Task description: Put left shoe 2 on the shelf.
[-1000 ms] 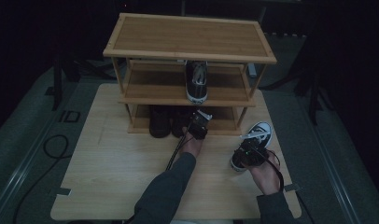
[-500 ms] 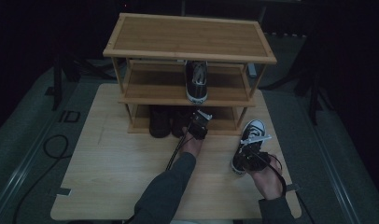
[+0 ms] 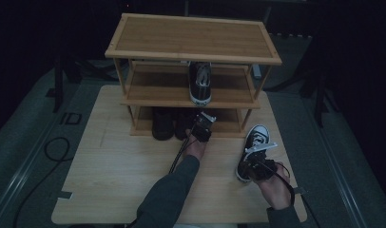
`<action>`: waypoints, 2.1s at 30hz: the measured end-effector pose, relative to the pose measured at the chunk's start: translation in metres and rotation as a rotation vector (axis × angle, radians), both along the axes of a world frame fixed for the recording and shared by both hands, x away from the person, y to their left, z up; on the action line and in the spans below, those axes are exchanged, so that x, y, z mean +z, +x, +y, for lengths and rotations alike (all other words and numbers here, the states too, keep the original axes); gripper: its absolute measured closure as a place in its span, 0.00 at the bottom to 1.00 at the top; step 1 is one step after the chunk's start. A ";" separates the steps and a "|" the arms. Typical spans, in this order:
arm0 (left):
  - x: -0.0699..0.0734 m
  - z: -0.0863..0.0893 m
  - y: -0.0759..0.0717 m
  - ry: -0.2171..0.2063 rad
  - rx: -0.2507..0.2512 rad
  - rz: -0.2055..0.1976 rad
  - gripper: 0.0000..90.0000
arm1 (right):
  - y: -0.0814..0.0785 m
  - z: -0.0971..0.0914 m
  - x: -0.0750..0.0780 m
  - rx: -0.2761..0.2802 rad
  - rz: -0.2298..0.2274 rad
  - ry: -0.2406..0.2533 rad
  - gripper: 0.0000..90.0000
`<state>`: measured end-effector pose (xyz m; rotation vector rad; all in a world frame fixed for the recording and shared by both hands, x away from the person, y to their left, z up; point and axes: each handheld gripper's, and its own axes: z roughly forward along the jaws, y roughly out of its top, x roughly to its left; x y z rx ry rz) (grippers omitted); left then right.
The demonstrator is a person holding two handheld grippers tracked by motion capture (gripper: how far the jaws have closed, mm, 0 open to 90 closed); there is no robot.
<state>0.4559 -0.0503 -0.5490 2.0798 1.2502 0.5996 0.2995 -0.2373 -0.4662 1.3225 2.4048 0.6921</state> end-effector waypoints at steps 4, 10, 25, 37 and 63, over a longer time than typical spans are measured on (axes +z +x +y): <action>0.000 0.000 0.000 0.000 -0.001 -0.001 1.00 | -0.005 -0.002 0.001 0.012 0.008 0.001 0.97; 0.000 0.000 0.000 -0.002 -0.002 -0.002 1.00 | -0.014 -0.011 0.003 0.027 0.026 0.001 0.97; 0.000 0.000 0.000 0.002 -0.004 -0.001 1.00 | -0.021 -0.038 0.020 -0.040 -0.039 0.052 0.85; 0.000 0.000 0.000 0.002 -0.004 -0.001 1.00 | 0.005 -0.053 0.006 -0.202 -0.047 -0.010 0.69; 0.000 0.000 0.000 0.004 -0.006 -0.004 1.00 | 0.035 -0.067 -0.023 -0.320 -0.015 -0.002 0.97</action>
